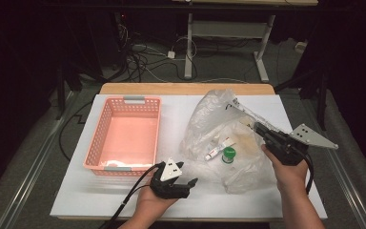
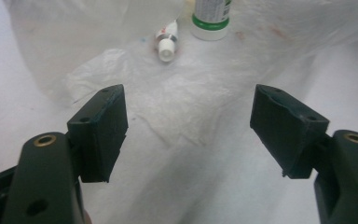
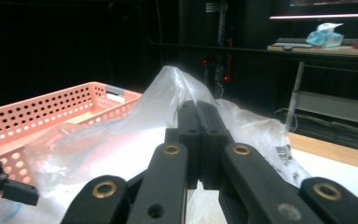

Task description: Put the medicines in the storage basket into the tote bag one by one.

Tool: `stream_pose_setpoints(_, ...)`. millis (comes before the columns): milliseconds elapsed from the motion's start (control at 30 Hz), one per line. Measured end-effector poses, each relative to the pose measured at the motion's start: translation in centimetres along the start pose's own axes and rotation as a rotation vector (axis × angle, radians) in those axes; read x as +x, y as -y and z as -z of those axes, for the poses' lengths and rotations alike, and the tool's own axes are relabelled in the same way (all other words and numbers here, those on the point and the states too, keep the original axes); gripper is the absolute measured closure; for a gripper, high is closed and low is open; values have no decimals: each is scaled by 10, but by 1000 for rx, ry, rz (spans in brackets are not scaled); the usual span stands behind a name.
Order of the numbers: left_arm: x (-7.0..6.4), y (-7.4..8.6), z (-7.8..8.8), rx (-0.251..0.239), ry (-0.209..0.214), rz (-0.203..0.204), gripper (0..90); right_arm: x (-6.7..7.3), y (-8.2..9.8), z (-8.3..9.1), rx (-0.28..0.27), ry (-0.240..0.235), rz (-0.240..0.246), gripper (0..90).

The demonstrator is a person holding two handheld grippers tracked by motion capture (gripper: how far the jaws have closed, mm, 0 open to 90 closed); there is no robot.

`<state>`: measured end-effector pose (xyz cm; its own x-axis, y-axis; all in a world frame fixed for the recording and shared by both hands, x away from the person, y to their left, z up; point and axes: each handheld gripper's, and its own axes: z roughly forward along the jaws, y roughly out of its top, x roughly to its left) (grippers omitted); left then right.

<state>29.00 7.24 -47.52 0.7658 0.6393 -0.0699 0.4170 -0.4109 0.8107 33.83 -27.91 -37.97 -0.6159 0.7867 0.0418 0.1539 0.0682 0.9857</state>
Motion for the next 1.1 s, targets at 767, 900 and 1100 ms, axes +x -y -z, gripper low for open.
stream_pose_setpoints(767,28,-30,-64,149,-90,163,0,6,2,0,16,-11,17,900)
stream_pose_setpoints(900,31,-33,-72,227,-66,169,4,9,3,-1,23,-20,17,900)
stream_pose_setpoints(1100,25,-33,-72,217,-74,91,212,11,3,-3,27,-27,29,900)
